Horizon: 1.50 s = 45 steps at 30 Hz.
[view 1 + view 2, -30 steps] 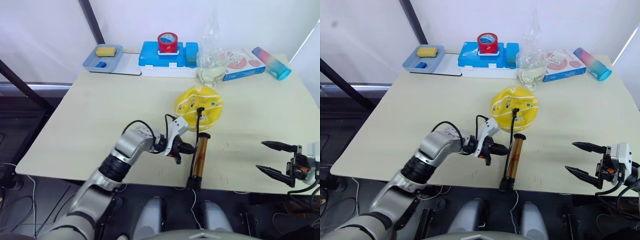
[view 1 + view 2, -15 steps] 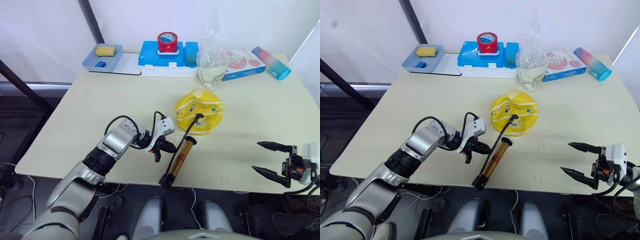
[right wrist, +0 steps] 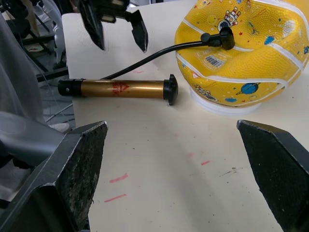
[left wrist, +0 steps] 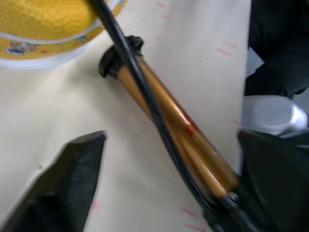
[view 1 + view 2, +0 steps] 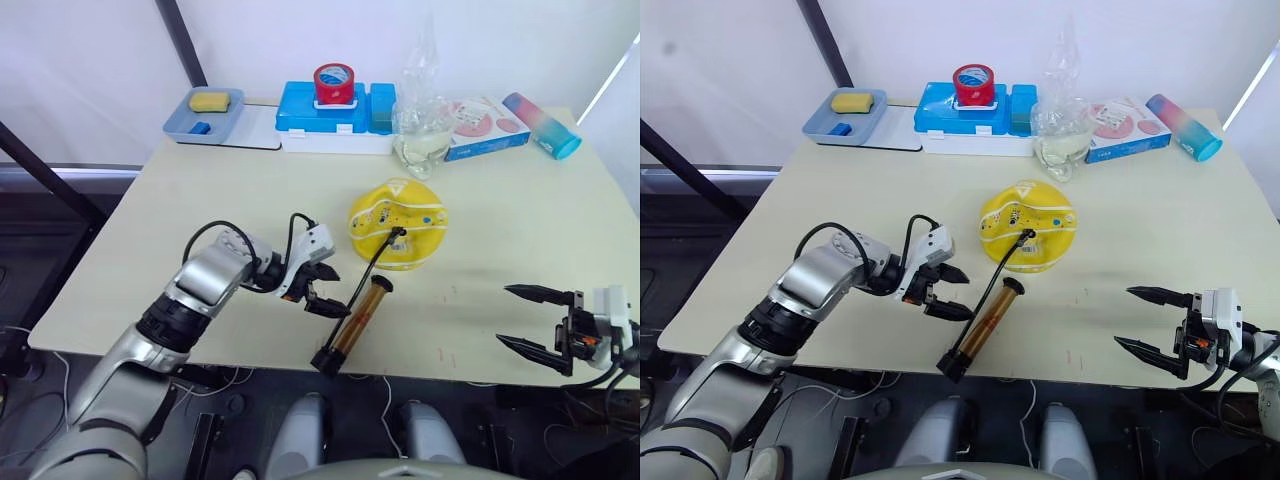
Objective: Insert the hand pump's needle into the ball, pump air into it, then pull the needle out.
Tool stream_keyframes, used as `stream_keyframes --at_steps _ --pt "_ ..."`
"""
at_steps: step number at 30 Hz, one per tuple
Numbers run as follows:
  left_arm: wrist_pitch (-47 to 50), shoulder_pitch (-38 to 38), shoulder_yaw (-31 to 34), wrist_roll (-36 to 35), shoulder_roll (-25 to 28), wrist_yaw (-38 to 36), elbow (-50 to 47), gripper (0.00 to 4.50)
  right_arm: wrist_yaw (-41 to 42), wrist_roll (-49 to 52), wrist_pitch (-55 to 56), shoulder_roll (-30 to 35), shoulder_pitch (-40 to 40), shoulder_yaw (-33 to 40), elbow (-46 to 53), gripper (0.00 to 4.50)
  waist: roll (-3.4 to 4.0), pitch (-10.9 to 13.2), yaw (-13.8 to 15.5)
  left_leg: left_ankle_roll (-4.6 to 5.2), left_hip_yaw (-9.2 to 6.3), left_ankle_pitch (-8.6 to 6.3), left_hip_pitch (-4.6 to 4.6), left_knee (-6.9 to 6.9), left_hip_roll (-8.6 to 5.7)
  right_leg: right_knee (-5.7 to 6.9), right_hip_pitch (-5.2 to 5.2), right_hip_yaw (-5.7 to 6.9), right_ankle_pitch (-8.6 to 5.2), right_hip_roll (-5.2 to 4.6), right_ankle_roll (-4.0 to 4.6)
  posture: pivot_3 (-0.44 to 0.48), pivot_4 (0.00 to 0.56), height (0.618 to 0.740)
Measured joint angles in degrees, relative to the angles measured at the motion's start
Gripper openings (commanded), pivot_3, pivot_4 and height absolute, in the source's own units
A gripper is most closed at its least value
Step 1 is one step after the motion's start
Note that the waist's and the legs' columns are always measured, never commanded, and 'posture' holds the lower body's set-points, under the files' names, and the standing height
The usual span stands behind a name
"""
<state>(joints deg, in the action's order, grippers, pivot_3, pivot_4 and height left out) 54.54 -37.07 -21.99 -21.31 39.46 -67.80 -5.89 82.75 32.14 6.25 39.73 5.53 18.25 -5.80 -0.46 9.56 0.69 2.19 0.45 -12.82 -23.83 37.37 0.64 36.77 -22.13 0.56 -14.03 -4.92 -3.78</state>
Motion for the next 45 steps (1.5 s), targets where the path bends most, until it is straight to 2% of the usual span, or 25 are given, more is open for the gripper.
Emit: stream_keyframes --at_steps 5,12,17,18,22,28,31,40,43,45 --pt "13.2 1.4 5.2 -9.6 -2.1 2.5 -8.4 4.41 0.0 0.0 0.3 0.0 -0.2 0.0 0.0 4.5 -0.01 0.0 0.1 0.0 0.05 0.0 0.01 0.05 0.01 0.01 0.01 -0.06 0.01 -0.03 -0.05 0.0 0.15 0.739" --pt "22.0 2.2 5.0 -11.4 -7.0 13.0 -9.7 4.41 1.3 0.0 0.4 0.1 -1.5 -0.5 0.0 4.5 -0.05 0.0 -0.1 0.09 0.4 -0.05 0.11 0.08 -0.1 0.01 -0.02 -0.45 0.12 -0.05 -0.33 0.0 0.15 0.739" --pt "22.8 2.2 2.3 -9.8 -8.6 18.1 -8.8 4.41 2.1 0.0 0.5 0.2 -2.4 -0.5 0.0 4.5 -0.06 0.0 0.1 0.18 0.89 -0.11 0.0 0.08 -0.1 0.13 -0.46 -0.97 0.18 -0.04 -0.4 0.0 0.15 0.739" --pt "23.2 2.2 1.1 -9.1 -9.8 20.4 -7.9 4.41 2.2 0.0 0.6 0.2 -2.3 -0.5 0.0 4.5 -0.1 0.1 0.0 0.32 1.1 -0.19 0.04 0.09 -0.24 0.12 -0.67 -1.6 0.31 -0.01 -0.61 0.0 0.15 0.739" --pt "23.3 1.8 -0.3 -7.7 -10.3 22.9 -5.5 4.41 2.1 -0.1 1.2 0.2 -1.6 -0.5 0.0 4.5 -0.15 0.1 -0.1 0.57 1.86 -0.34 0.05 0.16 -0.26 0.12 -1.03 -2.39 0.51 -0.02 -0.92 0.0 0.15 0.739" --pt "22.5 0.9 -1.5 -7.0 -10.1 23.6 -2.9 4.41 1.7 -0.1 1.6 -0.2 -0.2 -0.5 0.1 4.5 -0.21 0.0 -0.2 0.97 2.56 -0.6 0.05 0.5 -0.3 0.11 -1.34 -3.53 0.7 0.03 -1.23 0.0 0.15 0.739" --pt "22.3 0.6 -2.8 -6.9 -10.1 23.5 -2.1 4.41 1.6 -0.2 1.6 -0.2 -0.2 -0.5 0.2 4.5 -0.23 0.1 -0.7 1.52 3.09 -0.97 0.03 0.99 -0.29 0.06 -1.37 -4.2 0.86 0.01 -1.51 0.0 0.15 0.739" --pt "22.3 0.4 -3.9 -6.8 -12.5 23.4 2.2 4.41 1.5 -0.4 2.7 -0.3 -0.4 -1.0 0.2 4.5 -0.35 0.0 -1.3 2.09 4.05 -1.33 0.03 1.24 -0.32 -0.19 -1.53 -5.04 1.1 -0.13 -1.95 0.0 0.15 0.739" --pt "21.7 -0.1 -4.6 -6.3 -13.0 23.6 2.9 3.66 1.1 -0.4 2.8 -0.8 -0.4 -1.7 0.2 4.5 -0.35 0.0 -1.3 2.14 4.14 -1.37 0.06 1.25 -0.34 -0.19 -1.53 -5.13 1.1 -0.16 -1.96 0.0 0.15 0.739" --pt "20.5 -0.3 -5.5 -5.1 -13.4 24.1 4.0 2.67 0.6 -0.4 2.8 -1.0 -0.4 -2.2 0.2 4.5 -0.36 0.0 -1.3 2.22 4.21 -1.42 0.04 1.3 -0.35 -0.21 -1.54 -5.19 1.11 -0.2 -1.95 0.0 0.15 0.739"
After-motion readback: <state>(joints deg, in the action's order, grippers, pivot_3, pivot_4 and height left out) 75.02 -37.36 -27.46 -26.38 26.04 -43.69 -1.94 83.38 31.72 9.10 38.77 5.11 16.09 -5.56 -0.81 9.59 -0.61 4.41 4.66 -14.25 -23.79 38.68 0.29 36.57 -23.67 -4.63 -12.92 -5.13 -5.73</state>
